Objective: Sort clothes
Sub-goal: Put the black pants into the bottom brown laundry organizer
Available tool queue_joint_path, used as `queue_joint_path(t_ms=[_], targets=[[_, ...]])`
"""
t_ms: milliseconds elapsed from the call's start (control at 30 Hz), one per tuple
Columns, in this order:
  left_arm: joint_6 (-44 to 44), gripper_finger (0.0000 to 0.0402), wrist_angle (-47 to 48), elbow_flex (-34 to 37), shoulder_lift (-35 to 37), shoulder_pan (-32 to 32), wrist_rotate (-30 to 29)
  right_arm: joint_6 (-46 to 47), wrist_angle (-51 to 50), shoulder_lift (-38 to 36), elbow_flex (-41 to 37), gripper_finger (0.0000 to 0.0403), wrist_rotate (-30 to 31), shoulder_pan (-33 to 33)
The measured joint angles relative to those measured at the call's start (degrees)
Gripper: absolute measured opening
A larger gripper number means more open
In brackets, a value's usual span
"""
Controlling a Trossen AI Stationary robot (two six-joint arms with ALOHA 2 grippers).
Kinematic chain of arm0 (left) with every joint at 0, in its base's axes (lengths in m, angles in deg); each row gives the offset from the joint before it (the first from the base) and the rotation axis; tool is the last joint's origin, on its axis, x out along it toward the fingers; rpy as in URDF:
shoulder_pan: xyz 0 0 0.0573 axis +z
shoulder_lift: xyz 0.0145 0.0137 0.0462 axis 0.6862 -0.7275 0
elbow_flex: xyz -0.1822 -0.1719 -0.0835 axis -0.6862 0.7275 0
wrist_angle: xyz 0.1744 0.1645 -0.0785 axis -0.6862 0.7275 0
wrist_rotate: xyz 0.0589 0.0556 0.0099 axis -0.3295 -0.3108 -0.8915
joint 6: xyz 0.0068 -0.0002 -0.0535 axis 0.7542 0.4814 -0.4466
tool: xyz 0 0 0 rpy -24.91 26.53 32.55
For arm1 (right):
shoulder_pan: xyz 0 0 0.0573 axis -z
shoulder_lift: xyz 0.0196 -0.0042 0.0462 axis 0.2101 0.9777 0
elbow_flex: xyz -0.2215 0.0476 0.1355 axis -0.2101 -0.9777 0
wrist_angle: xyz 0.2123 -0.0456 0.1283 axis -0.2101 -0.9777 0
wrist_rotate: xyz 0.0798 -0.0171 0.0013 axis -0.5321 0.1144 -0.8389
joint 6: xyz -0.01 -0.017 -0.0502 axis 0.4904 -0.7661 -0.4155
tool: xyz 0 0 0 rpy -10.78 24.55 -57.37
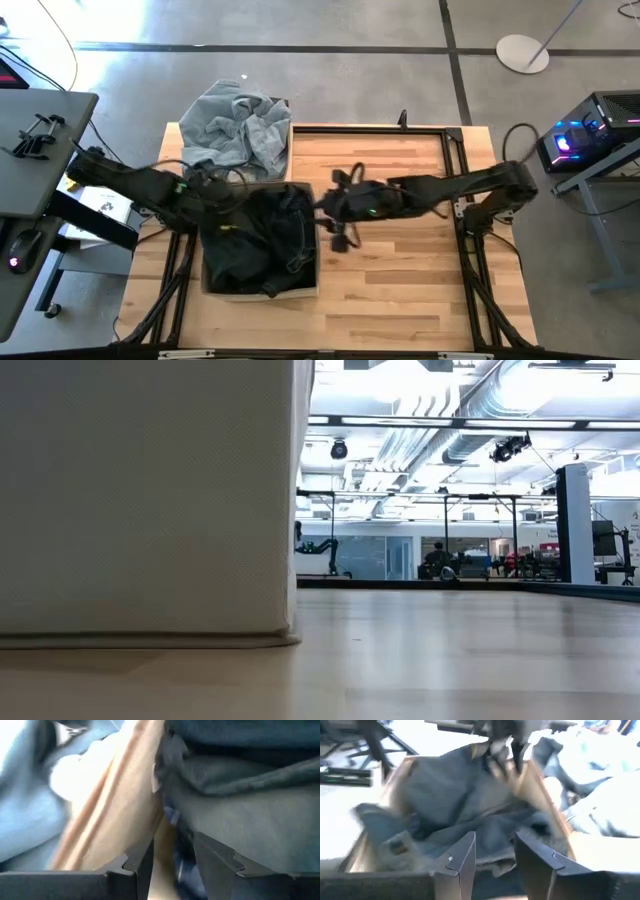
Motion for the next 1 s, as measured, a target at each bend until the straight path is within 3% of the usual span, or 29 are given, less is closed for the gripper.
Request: queue_joint_path(t_ms=[167,267,400,467,567,667,800,1000], targets=[[-2.67,0.0131,8.55,-9.22,3.48,-2.42,-1.57,3.16,-7.19,-1.47,-0.02,0.0123,0.37,-3.17],[-2.70,0.0131,3.81,-11.20,5.62,-4.60,-2.04,3.45,-7.28,-0.92,-1.45,0.0123,0.54,-4.28],[4.10,0.0125,-4.78,-11.36,5.49,-8.79,7.83,6.23,-9.52,-0.84,-6.62,0.0123,1.45,-4.64],[3.42,0.0111,-7.48,-11.36,3.76,-11.34,11.99,9.15,-13.46,-1.43,-7.65,0.0124,4.03,-4.56],[0.08,0.0072,-8.04,-11.36,-0.21,-14.85,16.00,13.74,-18.22,-2.56,-7.55,0.0124,8.40,-4.56],[-1.10,0.0025,-7.19,-11.30,-4.83,-16.91,17.57,15.43,-19.93,-2.60,-7.57,0.0124,8.28,-4.61],[-1.08,0.0006,-8.88,-9.00,-10.91,-16.55,18.24,14.78,-19.58,-2.61,-7.55,0.0124,8.08,-4.48],[4.02,0.0001,-27.15,1.92,-17.18,-11.64,29.55,11.93,-19.57,-0.25,-7.52,0.0124,4.77,-2.64]])
